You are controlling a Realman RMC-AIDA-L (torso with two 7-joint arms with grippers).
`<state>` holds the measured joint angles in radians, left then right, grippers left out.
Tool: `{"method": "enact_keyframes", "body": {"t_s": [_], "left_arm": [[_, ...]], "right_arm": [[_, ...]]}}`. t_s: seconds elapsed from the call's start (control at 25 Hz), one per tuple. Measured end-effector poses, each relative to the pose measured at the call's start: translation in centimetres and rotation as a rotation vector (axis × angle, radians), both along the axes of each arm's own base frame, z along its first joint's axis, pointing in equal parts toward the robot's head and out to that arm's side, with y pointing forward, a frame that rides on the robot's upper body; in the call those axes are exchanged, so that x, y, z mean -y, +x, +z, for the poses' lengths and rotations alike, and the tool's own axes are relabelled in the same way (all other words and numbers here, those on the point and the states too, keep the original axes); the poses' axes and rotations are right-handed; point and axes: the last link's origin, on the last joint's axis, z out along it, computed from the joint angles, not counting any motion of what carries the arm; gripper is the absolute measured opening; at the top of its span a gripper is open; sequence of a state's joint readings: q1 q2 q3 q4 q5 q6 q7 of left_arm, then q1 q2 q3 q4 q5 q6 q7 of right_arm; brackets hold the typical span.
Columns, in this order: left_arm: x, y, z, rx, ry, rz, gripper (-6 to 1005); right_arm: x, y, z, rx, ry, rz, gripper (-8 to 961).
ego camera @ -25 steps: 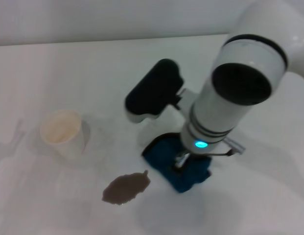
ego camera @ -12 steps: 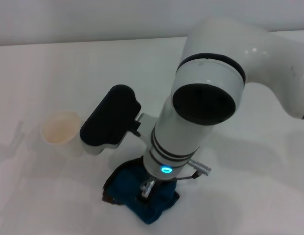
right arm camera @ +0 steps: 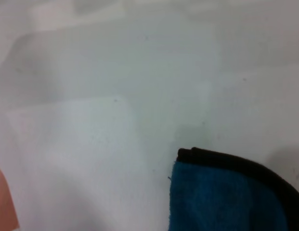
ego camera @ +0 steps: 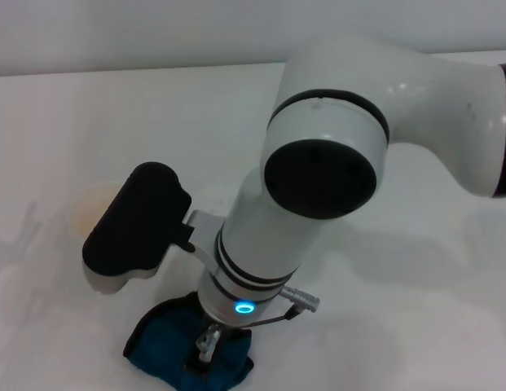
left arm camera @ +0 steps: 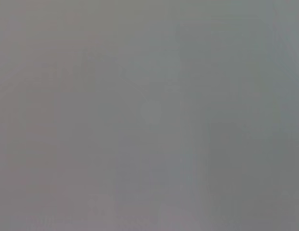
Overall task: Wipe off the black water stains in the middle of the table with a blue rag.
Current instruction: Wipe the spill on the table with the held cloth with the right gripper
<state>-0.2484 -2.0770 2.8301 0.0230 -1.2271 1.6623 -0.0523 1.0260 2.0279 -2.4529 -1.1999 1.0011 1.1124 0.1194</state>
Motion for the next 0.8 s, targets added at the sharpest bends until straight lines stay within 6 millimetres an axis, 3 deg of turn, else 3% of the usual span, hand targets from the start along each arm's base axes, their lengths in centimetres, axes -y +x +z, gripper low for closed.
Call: {"method": "enact_keyframes", "body": {"t_s": [0.44, 0.8], "left_arm": [[0.5, -0.4, 0.0, 0.001, 0.001, 0.018, 884], [0.5, -0.5, 0.2, 0.003, 0.011, 0.023, 883]], "right_arm": [[-1.7, 1.2, -0.1, 0.054, 0.051, 0.008, 95], [-4.5, 2.6, 1.8, 0.159, 0.170, 0.012, 95]]}}
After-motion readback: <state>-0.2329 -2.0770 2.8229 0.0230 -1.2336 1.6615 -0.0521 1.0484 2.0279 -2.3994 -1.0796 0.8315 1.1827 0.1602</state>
